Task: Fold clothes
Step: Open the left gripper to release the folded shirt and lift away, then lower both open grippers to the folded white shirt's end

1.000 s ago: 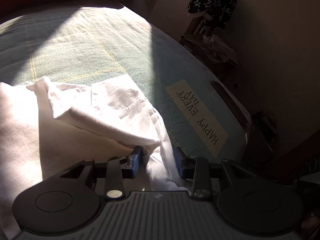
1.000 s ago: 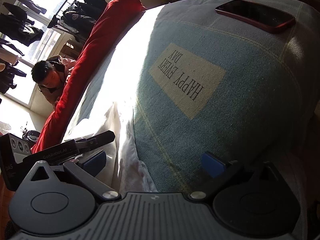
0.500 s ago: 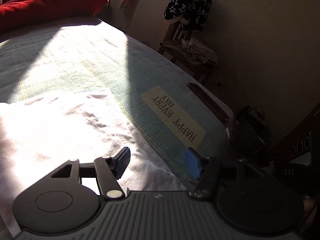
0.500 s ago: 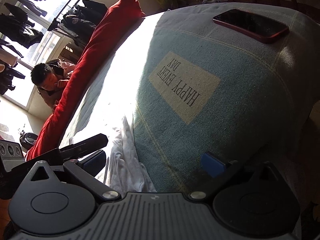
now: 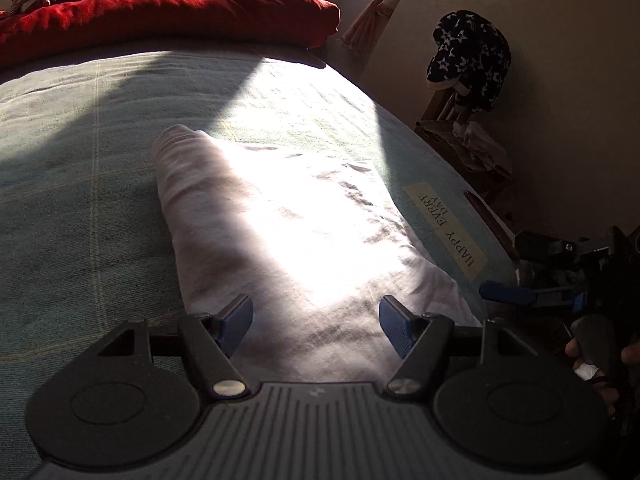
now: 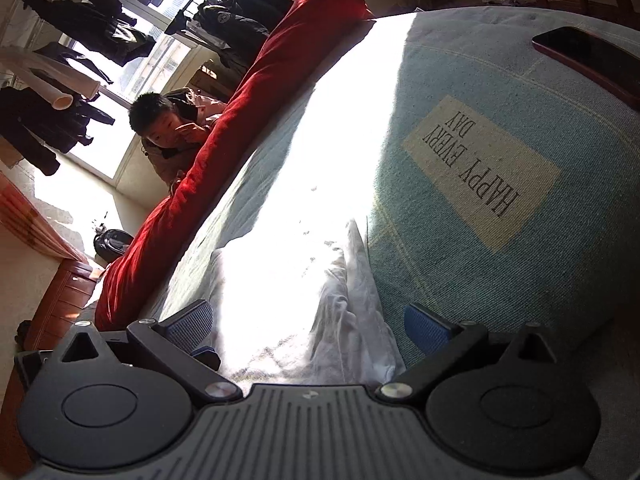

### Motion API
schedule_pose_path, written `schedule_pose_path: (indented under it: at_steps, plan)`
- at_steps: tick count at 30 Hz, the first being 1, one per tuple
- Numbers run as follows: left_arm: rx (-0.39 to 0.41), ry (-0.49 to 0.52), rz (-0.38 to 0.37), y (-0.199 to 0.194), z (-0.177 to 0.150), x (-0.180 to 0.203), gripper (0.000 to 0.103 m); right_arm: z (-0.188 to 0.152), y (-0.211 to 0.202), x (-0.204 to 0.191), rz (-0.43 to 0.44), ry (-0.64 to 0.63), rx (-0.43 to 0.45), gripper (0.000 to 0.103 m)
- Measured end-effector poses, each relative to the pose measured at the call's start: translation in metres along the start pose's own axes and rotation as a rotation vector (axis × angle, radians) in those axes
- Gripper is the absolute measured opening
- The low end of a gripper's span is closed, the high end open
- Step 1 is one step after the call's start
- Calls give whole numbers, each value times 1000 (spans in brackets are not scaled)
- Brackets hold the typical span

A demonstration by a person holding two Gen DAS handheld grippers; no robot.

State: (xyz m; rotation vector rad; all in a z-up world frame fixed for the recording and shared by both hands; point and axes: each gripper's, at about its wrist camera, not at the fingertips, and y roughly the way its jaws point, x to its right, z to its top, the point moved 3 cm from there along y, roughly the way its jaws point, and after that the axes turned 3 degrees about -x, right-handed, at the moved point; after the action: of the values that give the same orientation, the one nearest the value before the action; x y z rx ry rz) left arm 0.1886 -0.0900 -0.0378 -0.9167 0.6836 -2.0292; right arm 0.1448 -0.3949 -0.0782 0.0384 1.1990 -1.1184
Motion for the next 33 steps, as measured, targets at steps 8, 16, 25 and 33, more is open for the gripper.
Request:
schedule_pose_path:
  at_steps: [8,16,25,33]
  plan:
    - [18,2,82,-17,-31,-7,76,-11,27,-14,47,-18,-95,103]
    - [3,30,212,-4,-49,-4,76,-26,19,1,12,14,-100,103]
    - [43,8,241,-21,-41,-12,76,-24,9,4,2,18,-73,103]
    - [86,83,109,16,19,7,76,-23,9,-4,24,-17,-76,103]
